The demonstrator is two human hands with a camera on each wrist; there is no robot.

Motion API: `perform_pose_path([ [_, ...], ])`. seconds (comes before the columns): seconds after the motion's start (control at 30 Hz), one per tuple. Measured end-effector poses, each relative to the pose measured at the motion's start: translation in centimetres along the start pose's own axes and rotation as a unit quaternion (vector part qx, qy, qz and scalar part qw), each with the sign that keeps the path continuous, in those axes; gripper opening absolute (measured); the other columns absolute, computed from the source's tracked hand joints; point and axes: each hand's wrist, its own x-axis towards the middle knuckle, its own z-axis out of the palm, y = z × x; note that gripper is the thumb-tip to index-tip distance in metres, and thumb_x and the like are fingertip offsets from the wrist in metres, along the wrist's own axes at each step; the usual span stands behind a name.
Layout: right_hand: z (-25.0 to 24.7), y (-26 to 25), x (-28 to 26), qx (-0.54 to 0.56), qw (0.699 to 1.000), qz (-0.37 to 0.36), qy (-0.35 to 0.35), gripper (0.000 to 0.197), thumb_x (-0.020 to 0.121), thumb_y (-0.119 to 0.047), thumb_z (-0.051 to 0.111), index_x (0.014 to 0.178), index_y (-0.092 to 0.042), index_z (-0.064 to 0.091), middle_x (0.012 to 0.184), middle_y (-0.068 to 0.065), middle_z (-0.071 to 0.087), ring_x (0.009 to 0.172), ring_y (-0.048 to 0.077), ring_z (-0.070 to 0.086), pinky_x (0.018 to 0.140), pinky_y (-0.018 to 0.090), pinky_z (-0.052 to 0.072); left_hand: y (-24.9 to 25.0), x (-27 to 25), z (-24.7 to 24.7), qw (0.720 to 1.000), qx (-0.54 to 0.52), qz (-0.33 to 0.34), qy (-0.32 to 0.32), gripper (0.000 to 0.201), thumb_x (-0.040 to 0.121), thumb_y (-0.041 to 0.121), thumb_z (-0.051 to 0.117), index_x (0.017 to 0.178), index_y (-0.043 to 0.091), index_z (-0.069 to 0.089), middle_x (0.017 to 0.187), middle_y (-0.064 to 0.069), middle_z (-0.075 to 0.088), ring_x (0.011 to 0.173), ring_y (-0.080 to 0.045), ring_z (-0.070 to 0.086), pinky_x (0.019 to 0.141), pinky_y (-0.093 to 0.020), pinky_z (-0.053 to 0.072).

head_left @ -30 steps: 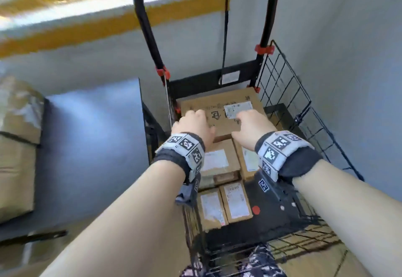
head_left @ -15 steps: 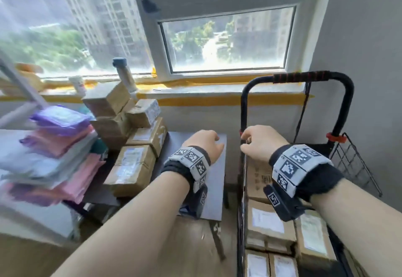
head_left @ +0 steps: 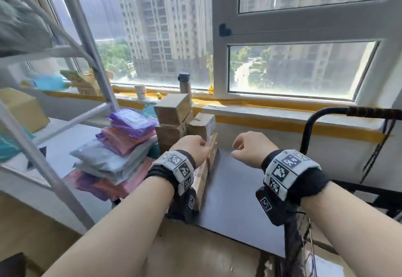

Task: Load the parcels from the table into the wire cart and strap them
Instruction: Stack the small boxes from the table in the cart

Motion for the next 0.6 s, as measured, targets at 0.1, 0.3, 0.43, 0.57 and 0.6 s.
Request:
perform_pose_path([
  [0.1, 3.3, -4.5, 4.1, 0.014, 1.000, 0.003, 0.002, 0.029, 0.088, -0.022, 0.053, 0.112, -0.011, 0.065, 0.117, 0.006, 0.065, 0.109, 0.022, 0.059, 0.094, 0.029, 0.047, -5.7, 2.3, -1.8, 1.000, 0.010, 0.006, 0.007, 0.035, 0.092, 0.035, 0.050, 0.119, 0.016, 0.063, 0.121, -0.004, 0.064, 0.113, -0.022, 0.057, 0.096, -0.030, 0.045],
  [0.3, 9.7, -9.5, 8.9, 0.031, 0.997, 0.054, -0.040, 0.030, 0.087, -0.025, 0.054, 0.109, -0.010, 0.067, 0.114, 0.007, 0.066, 0.106, 0.023, 0.060, 0.093, 0.033, 0.049, -15.2, 6.1, -1.4, 0.999, 0.013, -0.012, -0.046, 0.040, 0.092, 0.038, 0.052, 0.125, 0.018, 0.059, 0.127, -0.003, 0.060, 0.119, -0.019, 0.054, 0.101, -0.028, 0.041],
  [0.43, 12.7, -10.1, 11.0, 0.037, 0.992, 0.098, -0.073, 0.034, 0.090, -0.025, 0.051, 0.117, -0.011, 0.064, 0.121, 0.007, 0.063, 0.111, 0.023, 0.058, 0.093, 0.031, 0.048, -19.1, 8.5, 0.6, 0.994, 0.001, -0.035, -0.100, 0.048, 0.092, 0.038, 0.053, 0.134, 0.016, 0.050, 0.132, -0.005, 0.056, 0.123, -0.020, 0.052, 0.104, -0.028, 0.040],
  [0.57, 12.5, -10.6, 15.1, 0.057, 0.992, 0.105, -0.050, 0.040, 0.089, -0.025, 0.055, 0.128, -0.014, 0.055, 0.128, 0.006, 0.058, 0.119, 0.022, 0.053, 0.098, 0.030, 0.043, -20.3, 12.8, 0.7, 0.996, -0.023, -0.048, -0.075, 0.060, 0.087, 0.041, 0.057, 0.138, 0.014, 0.041, 0.134, -0.010, 0.051, 0.125, -0.026, 0.049, 0.105, -0.035, 0.039],
  [0.6, 12.1, -10.9, 16.4, 0.066, 0.992, 0.104, -0.038, 0.041, 0.089, -0.025, 0.056, 0.128, -0.015, 0.054, 0.128, 0.005, 0.058, 0.119, 0.022, 0.053, 0.099, 0.030, 0.042, -20.3, 14.2, 0.5, 0.997, -0.032, -0.048, -0.056, 0.062, 0.083, 0.044, 0.058, 0.136, 0.015, 0.041, 0.134, -0.011, 0.051, 0.124, -0.027, 0.049, 0.105, -0.038, 0.040],
])
